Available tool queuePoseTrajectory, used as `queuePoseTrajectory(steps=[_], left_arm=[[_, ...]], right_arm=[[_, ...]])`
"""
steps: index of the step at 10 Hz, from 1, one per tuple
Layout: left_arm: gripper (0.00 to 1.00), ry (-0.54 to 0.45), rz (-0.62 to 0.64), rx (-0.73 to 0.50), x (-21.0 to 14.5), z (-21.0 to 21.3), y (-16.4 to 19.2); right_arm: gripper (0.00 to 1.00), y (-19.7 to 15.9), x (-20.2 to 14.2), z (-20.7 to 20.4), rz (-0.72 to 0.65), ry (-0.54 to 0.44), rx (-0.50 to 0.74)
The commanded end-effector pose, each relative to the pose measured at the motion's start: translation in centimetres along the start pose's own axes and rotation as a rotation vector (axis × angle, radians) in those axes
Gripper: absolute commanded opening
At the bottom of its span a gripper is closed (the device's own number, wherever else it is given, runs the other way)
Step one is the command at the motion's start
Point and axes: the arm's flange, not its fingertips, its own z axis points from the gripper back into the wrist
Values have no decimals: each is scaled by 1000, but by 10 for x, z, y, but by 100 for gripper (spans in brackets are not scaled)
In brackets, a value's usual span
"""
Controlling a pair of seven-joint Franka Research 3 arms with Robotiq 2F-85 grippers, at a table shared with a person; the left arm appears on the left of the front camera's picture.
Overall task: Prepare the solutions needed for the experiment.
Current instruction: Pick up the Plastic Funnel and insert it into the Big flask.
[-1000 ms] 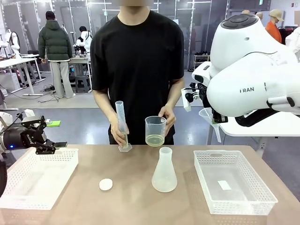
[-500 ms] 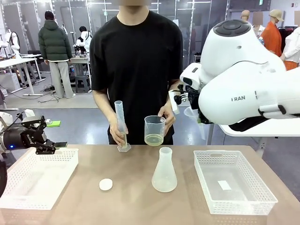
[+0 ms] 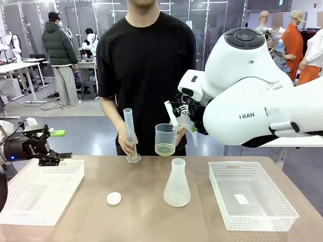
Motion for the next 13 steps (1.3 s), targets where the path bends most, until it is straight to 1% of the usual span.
queuePoseTrajectory(steps=[1, 2, 3, 4, 8, 13], left_arm=[[100, -3, -1, 6, 0, 0, -1], [100, -3, -1, 6, 0, 0, -1], [100, -3, -1, 6, 0, 0, -1], [100, -3, -1, 6, 0, 0, -1], [100, -3, -1, 6, 0, 0, -1], [100, -3, -1, 6, 0, 0, -1]], right_arm=[[5, 6, -4, 8, 29, -106, -11], [5, 7, 2, 14, 32, -120, 6], [5, 9, 6, 19, 51, -146, -12], [5, 11, 8, 23, 55, -191, -21], [5, 21, 14, 32, 62, -222, 23], [5, 28, 14, 30, 48, -263, 21]])
